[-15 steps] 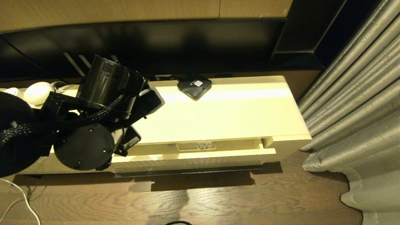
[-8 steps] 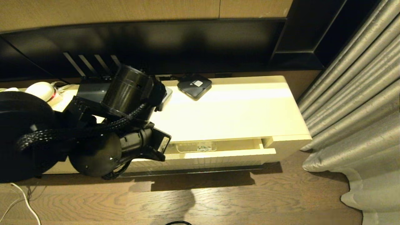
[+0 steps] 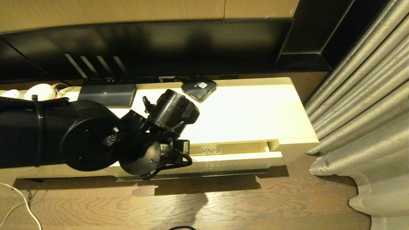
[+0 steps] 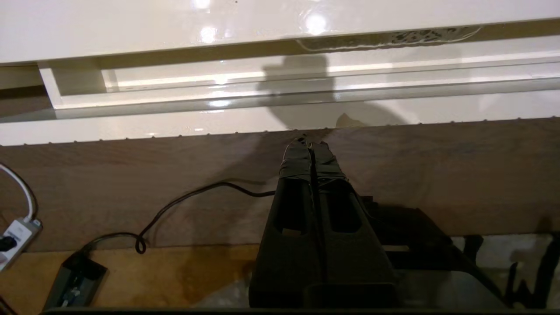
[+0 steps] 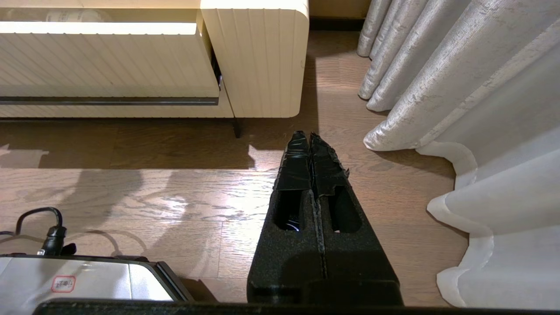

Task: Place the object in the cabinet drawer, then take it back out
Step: Open the drawer

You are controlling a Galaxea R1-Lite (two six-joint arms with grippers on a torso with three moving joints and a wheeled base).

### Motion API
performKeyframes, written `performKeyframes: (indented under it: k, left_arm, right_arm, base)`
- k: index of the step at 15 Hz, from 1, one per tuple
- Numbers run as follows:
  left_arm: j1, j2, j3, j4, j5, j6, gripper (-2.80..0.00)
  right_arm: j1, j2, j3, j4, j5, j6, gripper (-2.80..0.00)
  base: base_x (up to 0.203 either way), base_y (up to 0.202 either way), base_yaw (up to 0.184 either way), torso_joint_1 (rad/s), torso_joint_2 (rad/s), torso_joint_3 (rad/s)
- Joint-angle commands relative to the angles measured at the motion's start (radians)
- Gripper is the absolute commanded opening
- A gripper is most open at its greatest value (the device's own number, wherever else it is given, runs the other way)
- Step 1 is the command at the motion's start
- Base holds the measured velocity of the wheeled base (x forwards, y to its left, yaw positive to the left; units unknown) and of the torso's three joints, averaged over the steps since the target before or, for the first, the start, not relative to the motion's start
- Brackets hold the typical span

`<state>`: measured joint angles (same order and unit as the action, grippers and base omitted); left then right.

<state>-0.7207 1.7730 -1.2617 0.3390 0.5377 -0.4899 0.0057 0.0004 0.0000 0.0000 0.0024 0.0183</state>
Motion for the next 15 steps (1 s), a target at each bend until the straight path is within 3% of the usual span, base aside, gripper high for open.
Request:
performKeyframes:
  k: [1,7,9,15]
  left_arm:
    - [0.023,0.055,-0.004,0.000,0.001,-0.007,-2.80]
    - [0.070,0.108,-0.021,-0.003,-0.037,-0.067,-2.80]
    - [0.090,0.118,-0.043,-0.003,-0.073,-0.068,-2.80]
    - [0.112,0.169,-0.055,-0.007,-0.081,-0.068,-2.80]
  right_arm:
    - [0.000,0.001,0.000,0.000,0.001,0.000,-2.80]
    - [0.000,0.001,0.000,0.000,0.001,0.000,-2.80]
    - [0.000,0.001,0.000,0.000,0.001,0.000,-2.80]
    - [0.000,0.001,0.000,0.000,0.001,0.000,-2.80]
  base:
    - [0.000,0.000,0.000,0.000,0.00,0.000]
    - [0.000,0.000,0.000,0.000,0.00,0.000]
    - [0.000,0.000,0.000,0.000,0.00,0.000]
    - [0.000,0.000,0.000,0.000,0.00,0.000]
